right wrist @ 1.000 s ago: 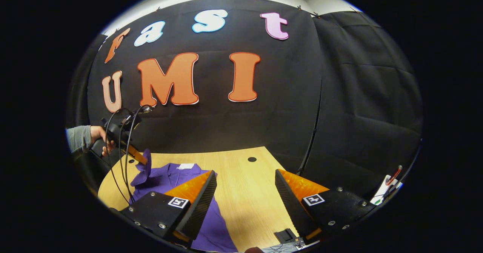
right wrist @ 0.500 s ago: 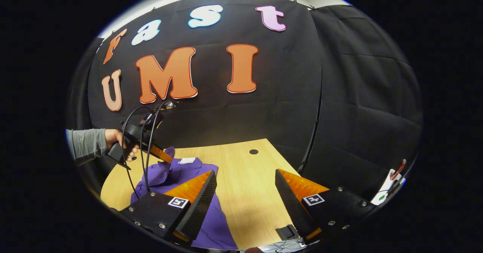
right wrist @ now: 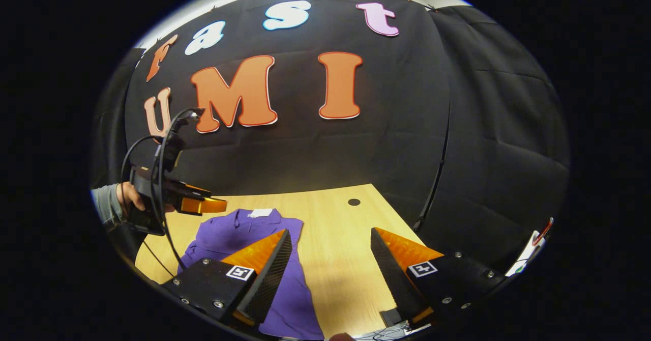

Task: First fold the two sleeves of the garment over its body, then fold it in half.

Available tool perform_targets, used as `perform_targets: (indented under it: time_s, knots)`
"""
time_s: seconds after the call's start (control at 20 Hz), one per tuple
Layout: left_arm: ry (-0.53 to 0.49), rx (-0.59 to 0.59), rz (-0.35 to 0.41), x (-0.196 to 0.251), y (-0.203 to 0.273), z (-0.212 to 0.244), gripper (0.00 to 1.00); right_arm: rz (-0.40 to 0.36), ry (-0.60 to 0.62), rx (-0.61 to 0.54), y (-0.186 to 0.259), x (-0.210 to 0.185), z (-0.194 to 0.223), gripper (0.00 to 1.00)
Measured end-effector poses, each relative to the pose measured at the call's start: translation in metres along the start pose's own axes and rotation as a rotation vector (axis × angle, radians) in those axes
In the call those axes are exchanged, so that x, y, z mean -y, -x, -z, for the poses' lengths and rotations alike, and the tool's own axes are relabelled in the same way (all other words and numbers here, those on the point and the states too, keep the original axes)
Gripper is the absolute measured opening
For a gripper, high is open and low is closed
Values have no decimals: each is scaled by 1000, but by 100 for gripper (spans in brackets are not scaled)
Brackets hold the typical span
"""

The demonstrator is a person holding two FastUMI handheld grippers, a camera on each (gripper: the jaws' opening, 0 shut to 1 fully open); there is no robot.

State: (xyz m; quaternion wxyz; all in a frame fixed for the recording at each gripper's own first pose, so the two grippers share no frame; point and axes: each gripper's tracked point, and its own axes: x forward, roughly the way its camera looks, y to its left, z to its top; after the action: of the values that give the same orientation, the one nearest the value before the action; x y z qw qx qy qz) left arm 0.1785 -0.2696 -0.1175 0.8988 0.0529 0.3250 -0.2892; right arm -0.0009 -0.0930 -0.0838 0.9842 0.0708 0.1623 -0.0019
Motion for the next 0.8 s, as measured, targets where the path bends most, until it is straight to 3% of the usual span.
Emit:
perform_targets:
  time_s: [0.25,0.55,0.8]
  knots:
    - [30,155,-137,-34,64,0,99,-74,55,34,-9,-36,-8,94]
    - [-4,363,-307,-57,143,-10,99,-148,100,99,-16,-70,-20,94]
    - [43,549,-393,-62,203,-7,98,-190,137,149,-14,-84,-20,94]
